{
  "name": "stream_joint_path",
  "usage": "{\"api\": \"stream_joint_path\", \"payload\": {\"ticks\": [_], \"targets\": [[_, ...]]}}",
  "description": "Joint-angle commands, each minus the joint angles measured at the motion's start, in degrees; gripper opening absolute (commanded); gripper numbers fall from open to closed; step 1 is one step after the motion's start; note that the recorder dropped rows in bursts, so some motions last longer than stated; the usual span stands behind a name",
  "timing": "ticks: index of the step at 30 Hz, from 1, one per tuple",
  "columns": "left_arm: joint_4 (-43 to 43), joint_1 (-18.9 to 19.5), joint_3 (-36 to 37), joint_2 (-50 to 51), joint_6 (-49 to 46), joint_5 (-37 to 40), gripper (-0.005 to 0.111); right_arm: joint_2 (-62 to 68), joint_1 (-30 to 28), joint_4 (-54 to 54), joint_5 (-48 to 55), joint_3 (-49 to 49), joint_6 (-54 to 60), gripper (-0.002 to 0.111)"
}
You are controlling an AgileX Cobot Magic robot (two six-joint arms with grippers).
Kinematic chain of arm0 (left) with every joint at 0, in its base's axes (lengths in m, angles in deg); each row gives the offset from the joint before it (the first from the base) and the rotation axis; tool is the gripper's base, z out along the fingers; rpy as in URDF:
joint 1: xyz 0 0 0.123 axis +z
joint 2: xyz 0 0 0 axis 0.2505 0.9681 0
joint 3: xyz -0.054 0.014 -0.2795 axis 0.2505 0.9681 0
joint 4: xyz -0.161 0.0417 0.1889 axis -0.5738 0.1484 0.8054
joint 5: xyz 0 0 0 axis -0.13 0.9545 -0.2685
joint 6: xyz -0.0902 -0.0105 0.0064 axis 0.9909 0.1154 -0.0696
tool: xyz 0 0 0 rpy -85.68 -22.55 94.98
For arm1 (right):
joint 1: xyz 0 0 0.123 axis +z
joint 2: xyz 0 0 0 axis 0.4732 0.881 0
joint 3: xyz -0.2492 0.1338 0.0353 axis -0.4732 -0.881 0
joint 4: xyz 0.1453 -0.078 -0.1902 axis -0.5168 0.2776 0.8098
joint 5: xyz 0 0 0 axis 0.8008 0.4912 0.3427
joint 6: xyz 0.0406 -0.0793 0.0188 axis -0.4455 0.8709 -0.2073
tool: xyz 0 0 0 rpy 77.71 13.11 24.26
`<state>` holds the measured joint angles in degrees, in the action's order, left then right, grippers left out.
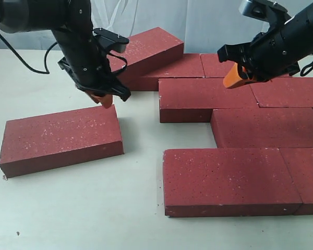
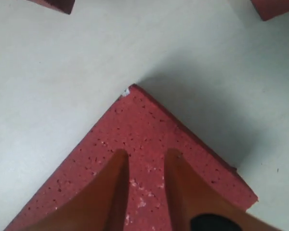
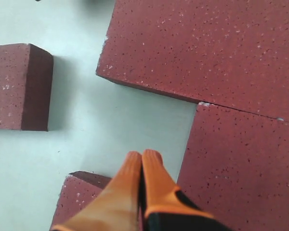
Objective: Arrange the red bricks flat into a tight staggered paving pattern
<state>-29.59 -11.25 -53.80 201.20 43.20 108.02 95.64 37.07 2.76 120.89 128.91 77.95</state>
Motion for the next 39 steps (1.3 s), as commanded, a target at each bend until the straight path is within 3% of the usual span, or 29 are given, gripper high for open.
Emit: {"api": "stream_joint_path", "payload": {"ticks": [1, 9, 13, 24, 31, 39], "targets": [[0.8, -0.5, 2.2, 0.1, 0.9, -4.8, 0.026, -0.4, -0.2, 0.3, -0.3, 0.1, 0.3, -0.001], [2.6, -0.5, 6.9, 0.1, 0.2, -9.0, 0.027, -0.4, -0.2, 0.4, 0.1, 0.1, 0.3, -0.001], [0.9, -0.6, 8.2, 0.1, -6.2, -8.8, 0.026, -0.4, -0.2, 0.4, 0.9, 0.1, 0.3, -0.001], [-14.8, -0.6, 11.9, 0.1, -23.0, -6.8, 0.026, -0.4, -0.2, 0.4, 3.3, 0.1, 0.3, -0.001], [-13.0, -0.6, 11.9, 0.0, -29.2, -7.1, 0.026, -0.4, -0.2, 0.5, 3.5, 0.1, 0.3, -0.001], [-9.2, -0.6, 9.6, -5.1, -28.5, -6.1, 0.026, -0.4, -0.2, 0.5, 3.3, 0.1, 0.4, -0.001]]}}
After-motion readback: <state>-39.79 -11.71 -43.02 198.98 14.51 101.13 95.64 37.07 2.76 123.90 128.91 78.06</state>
